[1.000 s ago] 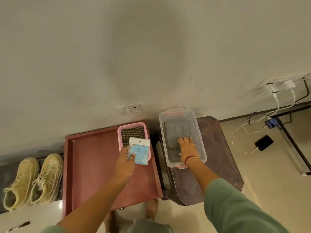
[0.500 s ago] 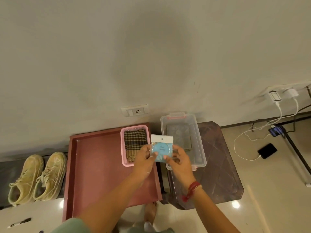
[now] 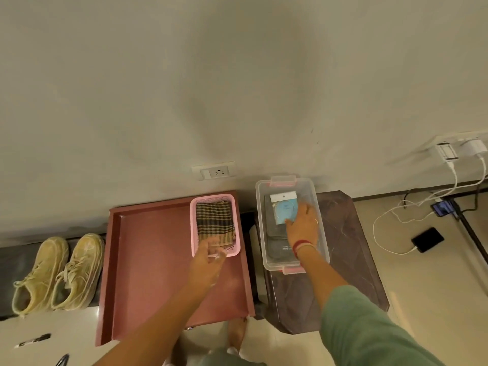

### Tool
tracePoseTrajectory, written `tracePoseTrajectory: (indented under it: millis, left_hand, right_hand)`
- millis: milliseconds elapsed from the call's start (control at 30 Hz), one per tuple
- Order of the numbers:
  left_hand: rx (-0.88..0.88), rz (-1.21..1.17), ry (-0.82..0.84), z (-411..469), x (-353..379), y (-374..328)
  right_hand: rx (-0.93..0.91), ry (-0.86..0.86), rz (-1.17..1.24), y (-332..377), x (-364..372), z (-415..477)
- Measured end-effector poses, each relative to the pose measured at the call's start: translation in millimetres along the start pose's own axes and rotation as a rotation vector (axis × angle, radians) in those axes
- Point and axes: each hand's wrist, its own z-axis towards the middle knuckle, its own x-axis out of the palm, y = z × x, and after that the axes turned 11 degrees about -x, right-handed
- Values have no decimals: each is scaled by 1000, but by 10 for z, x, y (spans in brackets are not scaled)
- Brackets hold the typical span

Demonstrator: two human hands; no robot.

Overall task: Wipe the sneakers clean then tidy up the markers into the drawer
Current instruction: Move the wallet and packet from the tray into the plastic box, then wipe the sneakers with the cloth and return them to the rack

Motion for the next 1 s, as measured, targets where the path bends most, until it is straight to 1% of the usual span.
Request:
tracePoseTrajectory:
  millis: [33,67,100,200,233,300,400,433,467,500,533,600,633,667,700,767,833,867,933,1000]
  left_hand:
    - [-2,-8,-6,0,-23,30]
    - [-3,-14,-12,4,-44,57]
    - [-2,-13,-16,15,-59,85]
    - [-3,-2,-32,87,-91,140]
    - [-3,-6,-33,112,-104,155]
    - [-5,-10,-31,149,-132,179]
    - [-9,-42,-10,167,-177,202]
    - [-5,-53,-11,176,-205,207]
    - [-2,-66,-19,183,-246,209]
    - [-1,-80,-36,192,-307,217]
    - [-1,-94,-58,212,-378,232]
    - [3,-116,-107,273,-546,293]
    - [-2,-121,-132,318,-640,348]
    - [-12,-122,-154,361,-734,415]
    - [-30,-117,-169,408,-828,498]
    - [-53,-91,-181,530,-1004,663]
    - [-47,-64,-197,706,-1153,912]
    - [-44,-49,-209,788,-1210,1046]
    - [-36,-9,-210,841,-1263,1204]
    - [9,49,-204,971,-1362,1447]
  right_hand:
    - [-51,-9,-144,24,49,-62]
    - [-95,1,-204,47,94,-123]
    - [-129,49,-228,49,149,-170]
    - [-187,319,-312,-15,289,-219]
    - [-193,371,-352,-43,309,-209]
    - [-193,407,-421,-50,295,-195]
    - [-171,410,-473,20,258,-159]
    - [-153,393,-469,73,242,-138]
    - [-136,333,-448,153,216,-127]
    - [-132,225,-413,256,191,-142]
    - [-156,77,-359,378,173,-189]
    - [-295,-195,-206,641,211,-362]
    - [-392,-248,-122,787,278,-483]
    - [-491,-208,-49,934,380,-618]
    - [-573,-115,-3,1071,514,-742]
    - [-645,100,32,1233,878,-848]
    - [-597,270,28,1352,1324,-736]
    - [-552,327,8,1406,1537,-623]
    - [-447,374,-59,1427,1786,-348]
    - [-398,418,-190,1424,2147,-76]
